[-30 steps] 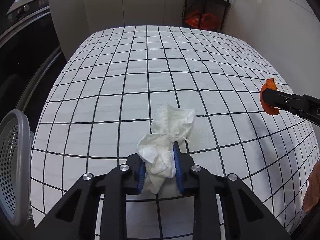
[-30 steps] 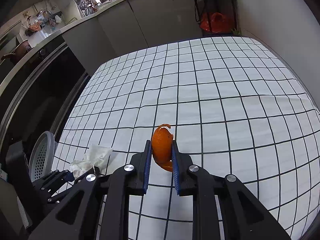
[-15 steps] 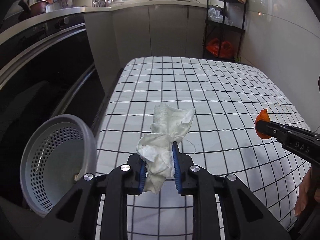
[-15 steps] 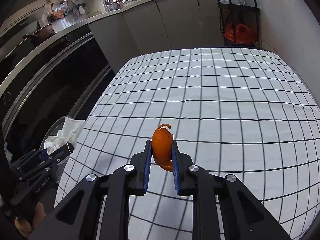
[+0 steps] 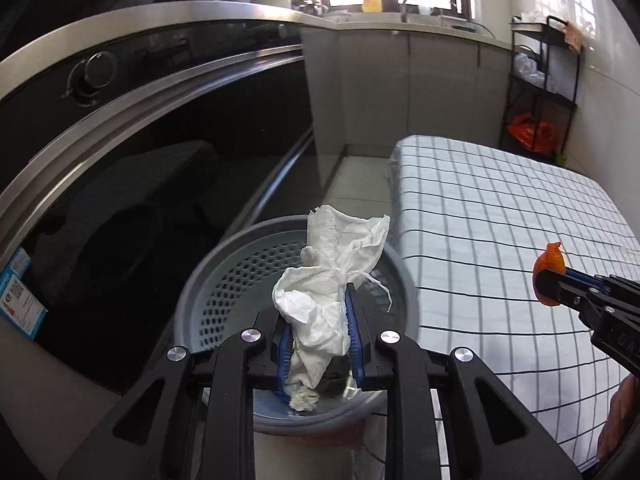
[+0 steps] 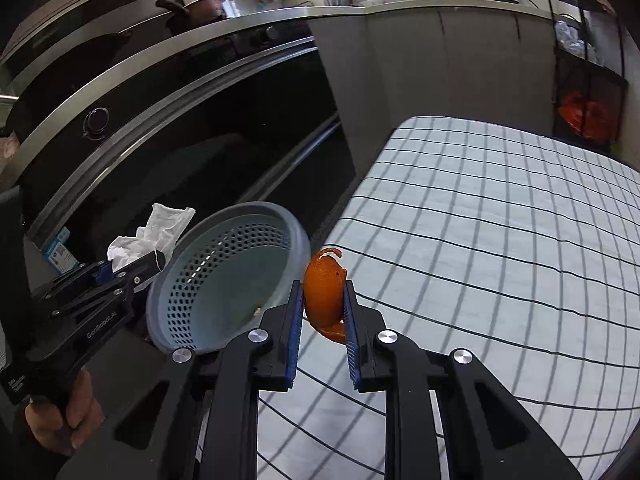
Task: Collect trash
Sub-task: 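Carry tissue and peel over the grey basket and open both tools to drop them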
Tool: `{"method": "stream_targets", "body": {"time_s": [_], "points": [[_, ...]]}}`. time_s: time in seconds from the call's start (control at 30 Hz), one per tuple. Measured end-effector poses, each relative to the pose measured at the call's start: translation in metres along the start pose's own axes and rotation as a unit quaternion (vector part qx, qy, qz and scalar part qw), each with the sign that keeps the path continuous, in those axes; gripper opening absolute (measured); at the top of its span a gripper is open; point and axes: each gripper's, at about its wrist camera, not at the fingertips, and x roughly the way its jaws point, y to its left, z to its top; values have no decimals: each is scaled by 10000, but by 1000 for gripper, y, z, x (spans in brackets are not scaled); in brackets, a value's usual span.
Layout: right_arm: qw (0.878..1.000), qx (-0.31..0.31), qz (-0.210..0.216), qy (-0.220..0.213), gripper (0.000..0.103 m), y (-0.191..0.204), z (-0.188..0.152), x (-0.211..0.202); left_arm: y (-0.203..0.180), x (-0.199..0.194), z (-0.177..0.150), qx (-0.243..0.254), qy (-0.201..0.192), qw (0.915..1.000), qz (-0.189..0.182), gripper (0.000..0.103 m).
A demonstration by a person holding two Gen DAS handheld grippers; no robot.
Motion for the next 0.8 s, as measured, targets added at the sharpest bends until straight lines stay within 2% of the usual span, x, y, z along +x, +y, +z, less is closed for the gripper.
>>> {"method": "stream_targets", "body": {"time_s": [0.1, 0.3, 0.5, 0.8], "points": [[9997, -119, 163, 127, 19, 26, 9, 25, 33, 12, -1, -321, 66, 9993, 183, 24], [9978, -455, 276, 399, 19, 65, 15, 68, 68, 44, -8, -645, 487, 9966, 164, 24], [9959, -616, 340, 569, 19, 87, 17, 103, 82, 62, -13, -802, 762, 9939, 53, 27], [9935, -885, 229, 672, 19, 103, 16, 127, 88, 68, -16, -941, 868, 9917, 87, 30]]}}
